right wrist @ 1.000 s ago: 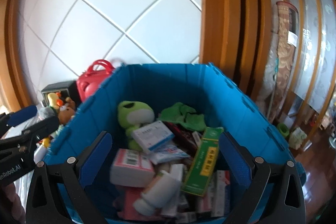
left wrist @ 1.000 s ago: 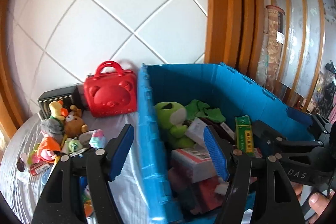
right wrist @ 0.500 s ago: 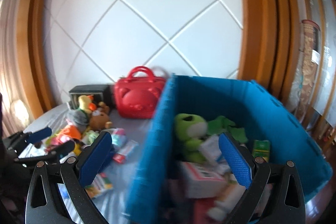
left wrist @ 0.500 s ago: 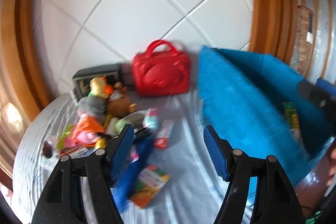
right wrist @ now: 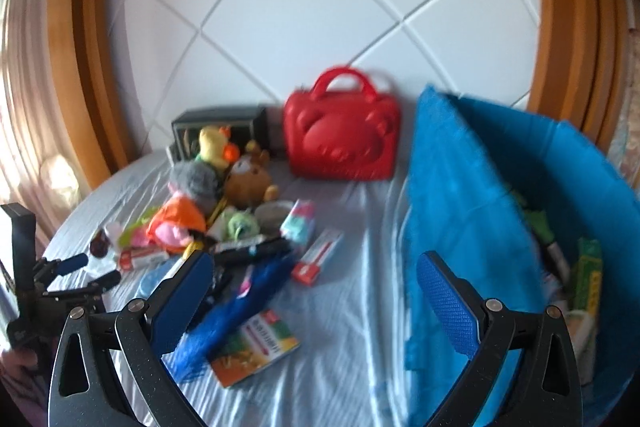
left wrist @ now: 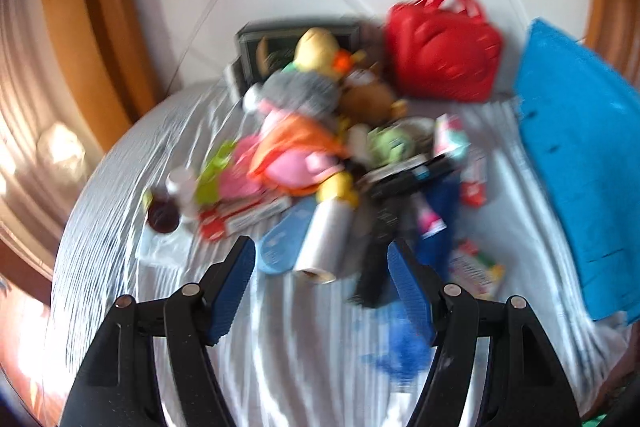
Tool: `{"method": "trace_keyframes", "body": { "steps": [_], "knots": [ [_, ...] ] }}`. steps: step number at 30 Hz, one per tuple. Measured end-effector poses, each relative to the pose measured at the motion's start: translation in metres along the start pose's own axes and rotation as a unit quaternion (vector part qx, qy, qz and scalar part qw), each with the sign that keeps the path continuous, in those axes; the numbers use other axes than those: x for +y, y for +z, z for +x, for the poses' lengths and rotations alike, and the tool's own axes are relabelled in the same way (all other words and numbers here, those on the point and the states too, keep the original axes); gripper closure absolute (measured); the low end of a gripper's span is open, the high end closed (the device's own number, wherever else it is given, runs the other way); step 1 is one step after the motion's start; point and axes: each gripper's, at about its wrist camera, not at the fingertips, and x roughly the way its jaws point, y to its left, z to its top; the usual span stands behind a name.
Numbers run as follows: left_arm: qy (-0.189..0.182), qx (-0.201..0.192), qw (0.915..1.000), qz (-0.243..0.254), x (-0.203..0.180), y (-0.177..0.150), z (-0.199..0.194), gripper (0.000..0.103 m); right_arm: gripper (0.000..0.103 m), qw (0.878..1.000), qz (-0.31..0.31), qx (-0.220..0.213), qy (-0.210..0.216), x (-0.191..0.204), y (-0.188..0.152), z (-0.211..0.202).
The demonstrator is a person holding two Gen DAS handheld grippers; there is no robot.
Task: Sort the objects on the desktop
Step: 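Move both open tools back over the cluttered bed, then grasp the white cylindrical roll with left tool while right grasps the black-wrapped stick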
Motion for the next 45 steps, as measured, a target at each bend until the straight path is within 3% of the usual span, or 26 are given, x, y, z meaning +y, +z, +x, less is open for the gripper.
{"method": "trace_keyframes", "body": {
  "steps": [4,10,17,24,27,32,34,36,39,45],
  "knots": [
    [-0.004,0.036,0.9993,-0.008,0.022,-0.005,0.042,0.035,0.0,0.999,0.0,0.04,-0.016,0.006,-0.005,0.038],
    [-0.029,0.079,0.9965,0.003,0.016,0.0,0.102,0.035,0.0,0.993,0.015,0.112,-0.035,0.005,-0.017,0.104],
    [-0.057,0.125,0.9901,0.028,-0.001,-0.001,0.167,0.035,0.0,0.983,0.019,0.183,-0.008,0.032,-0.037,0.17],
    [-0.074,0.148,0.986,0.02,-0.005,-0.004,0.2,0.036,0.0,0.972,0.017,0.229,0.04,0.08,-0.048,0.226],
    [-0.061,0.151,0.9862,0.029,-0.009,-0.006,0.203,0.054,0.0,0.966,0.025,0.251,0.058,0.099,-0.053,0.248],
    [-0.089,0.159,0.9829,-0.027,0.01,-0.014,0.196,0.056,0.001,0.954,0.027,0.285,0.085,0.127,-0.06,0.273],
    [-0.093,0.158,0.9824,-0.033,0.014,-0.016,0.191,0.056,0.016,0.953,0.023,0.289,0.093,0.136,-0.061,0.276],
    [-0.093,0.152,0.9834,-0.035,0.016,-0.017,0.184,0.056,0.042,0.95,0.023,0.296,0.1,0.143,-0.062,0.281],
    [-0.071,0.142,0.9868,-0.031,0.019,-0.015,0.181,0.056,0.044,0.942,0.029,0.315,0.112,0.149,-0.069,0.292],
    [-0.066,0.144,0.9871,-0.028,0.023,-0.016,0.187,0.056,0.047,0.927,0.042,0.352,0.12,0.155,-0.084,0.315]
  ]
}}
